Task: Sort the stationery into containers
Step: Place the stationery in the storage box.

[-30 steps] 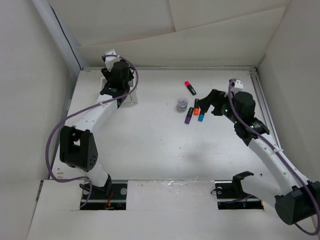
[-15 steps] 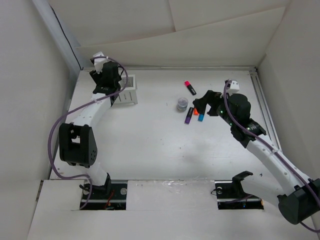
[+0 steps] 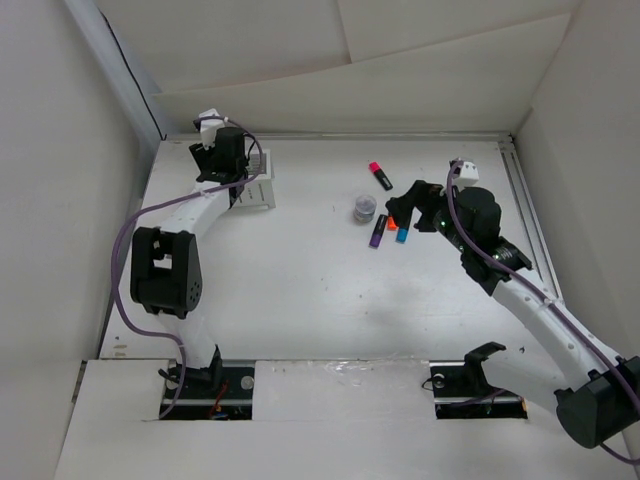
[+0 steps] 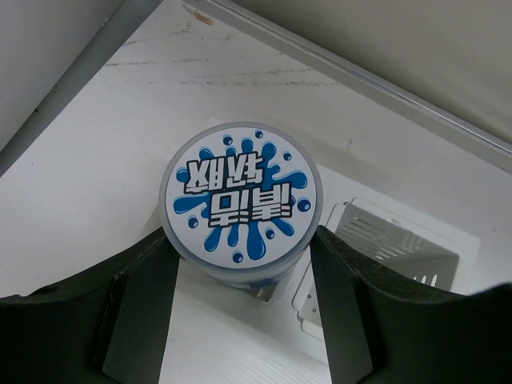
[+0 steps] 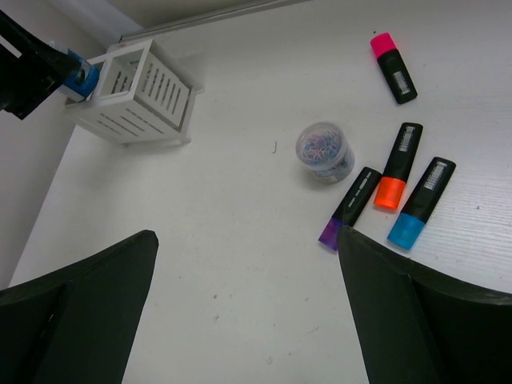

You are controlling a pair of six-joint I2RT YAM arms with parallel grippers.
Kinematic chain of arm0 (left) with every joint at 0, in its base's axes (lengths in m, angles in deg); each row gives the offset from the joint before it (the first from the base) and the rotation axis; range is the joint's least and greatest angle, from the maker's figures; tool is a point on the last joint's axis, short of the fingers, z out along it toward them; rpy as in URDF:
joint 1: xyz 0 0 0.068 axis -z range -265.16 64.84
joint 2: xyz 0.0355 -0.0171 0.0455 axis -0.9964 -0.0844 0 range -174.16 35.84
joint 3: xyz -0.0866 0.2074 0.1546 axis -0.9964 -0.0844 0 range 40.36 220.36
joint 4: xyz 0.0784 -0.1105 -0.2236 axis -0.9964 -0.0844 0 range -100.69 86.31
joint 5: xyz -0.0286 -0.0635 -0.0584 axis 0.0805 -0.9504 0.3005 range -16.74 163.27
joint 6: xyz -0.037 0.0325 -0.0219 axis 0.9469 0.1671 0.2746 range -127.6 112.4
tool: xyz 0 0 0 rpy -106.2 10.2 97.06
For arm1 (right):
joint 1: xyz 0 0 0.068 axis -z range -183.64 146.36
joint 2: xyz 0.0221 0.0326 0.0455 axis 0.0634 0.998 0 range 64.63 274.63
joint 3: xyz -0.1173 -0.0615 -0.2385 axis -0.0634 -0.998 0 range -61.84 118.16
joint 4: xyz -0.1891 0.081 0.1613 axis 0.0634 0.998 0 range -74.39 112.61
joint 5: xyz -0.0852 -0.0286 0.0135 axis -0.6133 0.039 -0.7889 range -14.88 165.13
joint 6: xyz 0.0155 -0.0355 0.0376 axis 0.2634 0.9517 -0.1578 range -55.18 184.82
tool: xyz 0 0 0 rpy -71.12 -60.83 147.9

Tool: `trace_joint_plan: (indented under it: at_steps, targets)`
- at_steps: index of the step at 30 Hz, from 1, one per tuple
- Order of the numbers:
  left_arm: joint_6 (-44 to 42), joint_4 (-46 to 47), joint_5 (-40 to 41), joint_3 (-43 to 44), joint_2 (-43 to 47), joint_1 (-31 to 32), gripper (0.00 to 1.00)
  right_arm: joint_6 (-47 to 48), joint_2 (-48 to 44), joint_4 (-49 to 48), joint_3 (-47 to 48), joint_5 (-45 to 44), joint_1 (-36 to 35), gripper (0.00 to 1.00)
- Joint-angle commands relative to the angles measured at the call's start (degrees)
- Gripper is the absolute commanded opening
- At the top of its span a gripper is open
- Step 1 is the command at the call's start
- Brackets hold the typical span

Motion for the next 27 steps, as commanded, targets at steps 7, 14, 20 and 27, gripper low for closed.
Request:
trace_joint_plan:
  at_steps: [7, 14, 20, 27]
  targets:
    - [-0.12, 4.68, 1.33, 1.31, 0.61, -0.97, 0.44, -0.31, 0.84, -2.97, -0.08, -0.73, -0.60, 1.00]
    - [-0.64, 5.20, 3.17, -0.37, 1.14, -0.97, 0.46, -0.31, 1.37, -2.97, -0.08, -0.20, -0.60, 1.00]
    - [-1.70, 5.73, 3.71, -0.37, 1.14, -0.97, 0.49, -0.31, 1.37, -2.97, 0.45, -0.20, -0.60, 1.00]
    - [-1.70, 5.73, 2.56, 0.24, 0.09, -0.97, 0.53, -0.31, 1.37, -2.97, 0.45, -0.20, -0.60, 1.00]
